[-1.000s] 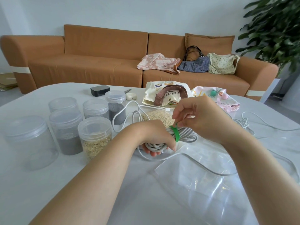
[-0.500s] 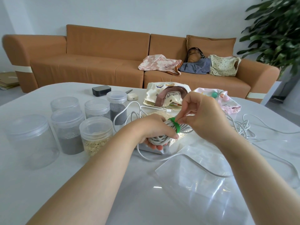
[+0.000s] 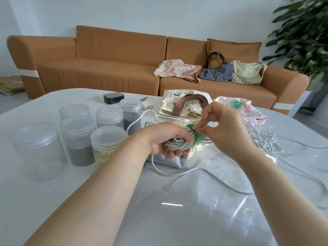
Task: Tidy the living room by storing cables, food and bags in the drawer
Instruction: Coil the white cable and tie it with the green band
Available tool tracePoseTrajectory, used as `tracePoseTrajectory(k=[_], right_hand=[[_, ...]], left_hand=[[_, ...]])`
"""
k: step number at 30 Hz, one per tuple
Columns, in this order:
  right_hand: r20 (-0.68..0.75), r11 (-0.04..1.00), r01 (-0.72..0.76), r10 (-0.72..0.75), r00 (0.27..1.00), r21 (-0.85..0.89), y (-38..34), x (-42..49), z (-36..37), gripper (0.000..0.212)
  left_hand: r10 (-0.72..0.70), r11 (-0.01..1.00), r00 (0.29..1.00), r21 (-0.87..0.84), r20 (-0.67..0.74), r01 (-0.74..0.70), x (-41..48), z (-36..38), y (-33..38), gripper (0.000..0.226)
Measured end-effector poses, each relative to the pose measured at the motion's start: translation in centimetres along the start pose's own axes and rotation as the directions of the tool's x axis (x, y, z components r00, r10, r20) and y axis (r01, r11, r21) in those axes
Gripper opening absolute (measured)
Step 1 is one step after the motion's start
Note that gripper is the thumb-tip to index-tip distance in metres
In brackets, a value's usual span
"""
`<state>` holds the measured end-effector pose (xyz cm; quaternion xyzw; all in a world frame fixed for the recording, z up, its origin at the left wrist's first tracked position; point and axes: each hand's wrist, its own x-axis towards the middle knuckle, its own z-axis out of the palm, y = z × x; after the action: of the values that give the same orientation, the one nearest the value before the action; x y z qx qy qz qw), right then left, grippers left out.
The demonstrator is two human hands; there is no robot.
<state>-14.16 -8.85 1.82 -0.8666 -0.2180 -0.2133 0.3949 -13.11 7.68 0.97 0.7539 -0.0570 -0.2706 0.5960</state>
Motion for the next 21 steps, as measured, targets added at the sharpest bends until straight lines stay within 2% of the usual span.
tracePoseTrajectory(k=[6, 10, 13, 15, 18, 21], right_hand=[[-0.068, 0.997, 0.054, -0.05, 0.996, 0.054, 0.8, -0.3, 0.3, 0.032], [-0.102, 0.989, 0.115, -0.105, 0.989, 0.093, 0.9, -0.9, 1.1, 0.032], [-0.061, 0.986, 0.158, -0.154, 0.986, 0.062, 1.8, -1.1, 1.8, 0.033], [-0.032, 0.992, 0.098, -0.096, 0.995, 0.075, 2.2, -1.1, 2.3, 0.038], [-0.016, 0.996, 0.002, 0.0, 1.0, 0.086, 2.4, -1.0, 2.4, 0.052], [0.103, 0.996, 0.01, 0.0, 0.995, -0.093, 2.7, -0.7, 2.4, 0.069]], left_hand=[[0.01, 0.964, 1.0, -0.267, 0.011, -0.006, 0.1, 0.2, 0.0, 0.011], [0.011, 0.942, 1.0, -0.336, 0.017, -0.005, 0.2, 0.3, 0.0, 0.011], [-0.017, 0.974, 1.0, -0.226, -0.008, 0.015, 0.5, 0.1, -0.5, 0.01], [-0.034, 0.998, 0.998, -0.055, -0.058, 0.031, 0.7, -0.2, -1.0, 0.008], [-0.033, 0.999, 0.996, 0.001, -0.078, 0.033, 1.0, -0.2, -1.4, 0.007], [0.0, 0.999, 0.996, 0.044, -0.093, 0.005, 1.1, 0.1, -1.5, 0.007]])
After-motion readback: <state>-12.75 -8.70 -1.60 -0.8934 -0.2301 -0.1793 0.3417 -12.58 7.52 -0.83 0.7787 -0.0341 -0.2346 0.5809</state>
